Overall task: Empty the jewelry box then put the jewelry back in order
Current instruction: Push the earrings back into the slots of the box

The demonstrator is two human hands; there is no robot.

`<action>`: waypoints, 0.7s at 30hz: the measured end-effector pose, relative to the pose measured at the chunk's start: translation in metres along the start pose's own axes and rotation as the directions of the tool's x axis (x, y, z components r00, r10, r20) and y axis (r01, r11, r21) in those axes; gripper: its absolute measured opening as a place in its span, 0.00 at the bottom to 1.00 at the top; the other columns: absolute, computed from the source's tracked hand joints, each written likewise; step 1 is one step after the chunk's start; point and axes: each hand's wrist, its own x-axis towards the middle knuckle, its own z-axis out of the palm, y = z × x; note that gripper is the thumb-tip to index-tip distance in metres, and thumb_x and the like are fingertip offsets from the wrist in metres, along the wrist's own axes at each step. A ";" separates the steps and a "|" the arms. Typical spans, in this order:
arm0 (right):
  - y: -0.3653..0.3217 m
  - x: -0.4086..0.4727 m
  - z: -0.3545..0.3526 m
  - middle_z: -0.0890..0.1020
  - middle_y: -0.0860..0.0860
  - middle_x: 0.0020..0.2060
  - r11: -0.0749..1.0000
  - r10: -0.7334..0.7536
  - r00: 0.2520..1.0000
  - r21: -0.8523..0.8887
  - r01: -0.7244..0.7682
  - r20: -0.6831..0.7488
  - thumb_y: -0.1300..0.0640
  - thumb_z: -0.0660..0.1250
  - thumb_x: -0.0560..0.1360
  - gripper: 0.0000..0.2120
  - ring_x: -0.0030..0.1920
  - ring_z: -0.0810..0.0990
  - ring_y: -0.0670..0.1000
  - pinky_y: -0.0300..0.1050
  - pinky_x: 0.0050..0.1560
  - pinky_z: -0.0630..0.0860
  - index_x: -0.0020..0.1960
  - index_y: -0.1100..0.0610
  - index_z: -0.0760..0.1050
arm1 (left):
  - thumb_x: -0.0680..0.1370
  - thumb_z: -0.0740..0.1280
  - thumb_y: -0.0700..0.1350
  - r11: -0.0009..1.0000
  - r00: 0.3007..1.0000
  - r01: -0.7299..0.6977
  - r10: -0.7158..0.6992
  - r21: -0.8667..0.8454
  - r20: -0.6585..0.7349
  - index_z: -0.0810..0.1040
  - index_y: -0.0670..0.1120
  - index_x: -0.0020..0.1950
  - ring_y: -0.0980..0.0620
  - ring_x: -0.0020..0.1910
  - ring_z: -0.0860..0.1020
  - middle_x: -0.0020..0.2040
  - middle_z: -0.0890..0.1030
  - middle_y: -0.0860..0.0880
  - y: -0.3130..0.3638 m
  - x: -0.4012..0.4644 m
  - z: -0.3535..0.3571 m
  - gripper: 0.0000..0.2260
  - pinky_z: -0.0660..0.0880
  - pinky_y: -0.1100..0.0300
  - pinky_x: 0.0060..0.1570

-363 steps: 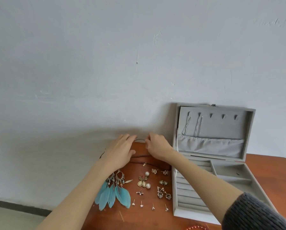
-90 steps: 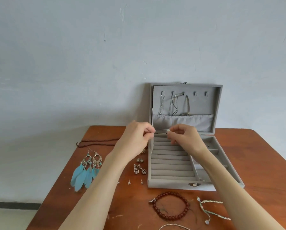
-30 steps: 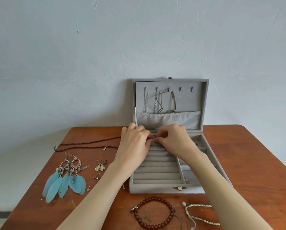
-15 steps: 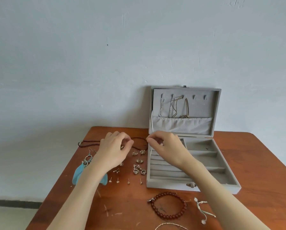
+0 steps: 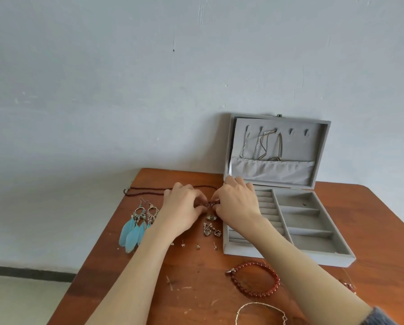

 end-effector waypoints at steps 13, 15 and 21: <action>0.050 -0.023 -0.037 0.82 0.48 0.38 0.686 0.150 0.989 0.718 -0.116 0.017 0.61 0.68 0.73 0.02 0.41 0.79 0.46 0.30 0.40 0.73 0.43 0.55 0.78 | 0.76 0.66 0.44 0.939 0.993 -0.108 0.085 -0.326 -0.084 0.81 0.52 0.52 0.61 0.49 0.75 0.49 0.80 0.57 0.030 -0.006 -0.022 0.07 0.66 0.75 0.46; 0.069 -0.026 -0.045 0.82 0.49 0.38 0.625 0.190 0.981 0.767 -0.144 0.029 0.61 0.68 0.73 0.04 0.39 0.79 0.42 0.28 0.38 0.73 0.45 0.56 0.80 | 0.76 0.66 0.43 0.928 0.992 -0.123 0.103 -0.352 -0.076 0.82 0.52 0.51 0.61 0.49 0.75 0.48 0.79 0.57 0.039 -0.003 -0.022 0.08 0.66 0.79 0.46; 0.114 -0.025 -0.044 0.80 0.46 0.34 0.559 0.260 0.964 0.805 -0.199 0.057 0.63 0.67 0.73 0.07 0.26 0.73 0.33 0.24 0.32 0.68 0.48 0.57 0.82 | 0.75 0.67 0.41 0.939 0.993 -0.110 0.116 -0.325 0.000 0.81 0.49 0.50 0.63 0.40 0.75 0.44 0.80 0.55 0.080 0.021 -0.006 0.07 0.67 0.80 0.40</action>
